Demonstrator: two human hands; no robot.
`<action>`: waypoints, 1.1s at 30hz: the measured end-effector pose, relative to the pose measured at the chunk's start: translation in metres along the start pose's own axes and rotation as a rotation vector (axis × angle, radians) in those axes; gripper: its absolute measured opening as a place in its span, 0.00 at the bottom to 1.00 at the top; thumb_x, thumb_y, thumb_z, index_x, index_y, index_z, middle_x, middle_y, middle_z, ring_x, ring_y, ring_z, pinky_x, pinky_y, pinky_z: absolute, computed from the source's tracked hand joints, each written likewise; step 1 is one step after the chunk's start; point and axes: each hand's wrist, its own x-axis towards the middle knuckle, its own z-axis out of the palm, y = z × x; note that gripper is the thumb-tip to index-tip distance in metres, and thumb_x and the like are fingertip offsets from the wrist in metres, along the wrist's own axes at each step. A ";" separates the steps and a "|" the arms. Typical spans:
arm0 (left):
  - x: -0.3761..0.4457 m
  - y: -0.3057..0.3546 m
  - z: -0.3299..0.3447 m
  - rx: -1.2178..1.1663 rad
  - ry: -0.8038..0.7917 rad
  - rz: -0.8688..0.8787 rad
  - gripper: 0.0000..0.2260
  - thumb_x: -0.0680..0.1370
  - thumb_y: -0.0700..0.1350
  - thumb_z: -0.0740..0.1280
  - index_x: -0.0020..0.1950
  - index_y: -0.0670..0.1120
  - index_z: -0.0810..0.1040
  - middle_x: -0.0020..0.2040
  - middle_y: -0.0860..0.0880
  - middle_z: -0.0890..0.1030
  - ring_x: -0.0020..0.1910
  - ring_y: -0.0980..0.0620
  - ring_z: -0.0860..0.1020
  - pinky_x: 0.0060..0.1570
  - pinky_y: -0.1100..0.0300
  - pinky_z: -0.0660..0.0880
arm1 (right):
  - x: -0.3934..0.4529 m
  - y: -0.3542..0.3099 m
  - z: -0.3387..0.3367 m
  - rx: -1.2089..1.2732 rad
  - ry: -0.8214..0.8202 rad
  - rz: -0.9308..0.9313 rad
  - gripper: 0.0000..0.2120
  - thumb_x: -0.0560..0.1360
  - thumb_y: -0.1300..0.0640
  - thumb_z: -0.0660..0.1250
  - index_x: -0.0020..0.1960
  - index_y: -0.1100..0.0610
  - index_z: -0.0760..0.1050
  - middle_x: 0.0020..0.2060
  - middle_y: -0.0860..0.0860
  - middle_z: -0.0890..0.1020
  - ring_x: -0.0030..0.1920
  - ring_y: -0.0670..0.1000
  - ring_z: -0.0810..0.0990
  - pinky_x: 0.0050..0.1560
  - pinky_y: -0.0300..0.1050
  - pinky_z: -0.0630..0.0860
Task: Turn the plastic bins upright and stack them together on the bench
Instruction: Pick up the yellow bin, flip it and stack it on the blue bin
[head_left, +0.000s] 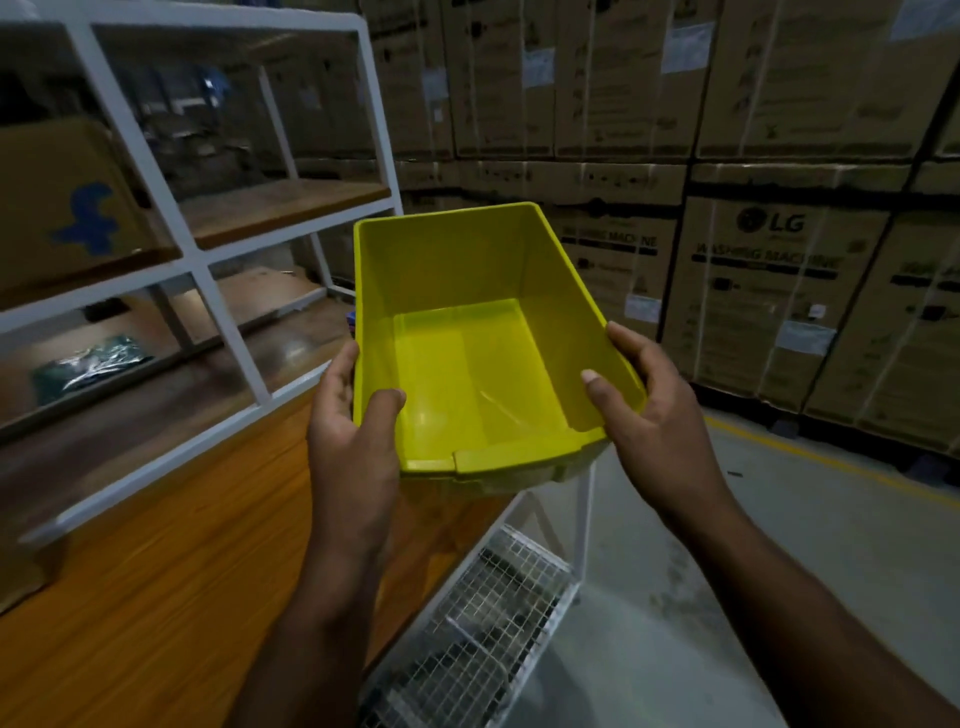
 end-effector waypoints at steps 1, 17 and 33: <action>0.005 0.000 0.014 0.008 0.018 0.007 0.24 0.80 0.37 0.61 0.76 0.51 0.67 0.66 0.53 0.78 0.57 0.55 0.81 0.49 0.56 0.80 | 0.017 0.005 -0.008 0.003 -0.027 -0.005 0.25 0.78 0.48 0.65 0.73 0.49 0.66 0.67 0.43 0.73 0.64 0.42 0.74 0.63 0.47 0.75; 0.090 -0.052 0.152 0.120 0.319 0.097 0.25 0.80 0.36 0.61 0.77 0.49 0.66 0.64 0.55 0.78 0.52 0.62 0.81 0.42 0.67 0.77 | 0.215 0.104 -0.017 0.133 -0.297 -0.046 0.25 0.79 0.44 0.62 0.74 0.48 0.65 0.64 0.40 0.73 0.59 0.34 0.74 0.58 0.36 0.73; 0.194 -0.079 0.202 0.132 0.621 0.141 0.24 0.81 0.36 0.60 0.77 0.46 0.65 0.68 0.51 0.75 0.49 0.67 0.81 0.41 0.70 0.75 | 0.358 0.146 0.044 0.184 -0.530 -0.138 0.26 0.80 0.45 0.61 0.76 0.50 0.63 0.71 0.46 0.71 0.68 0.45 0.71 0.67 0.50 0.71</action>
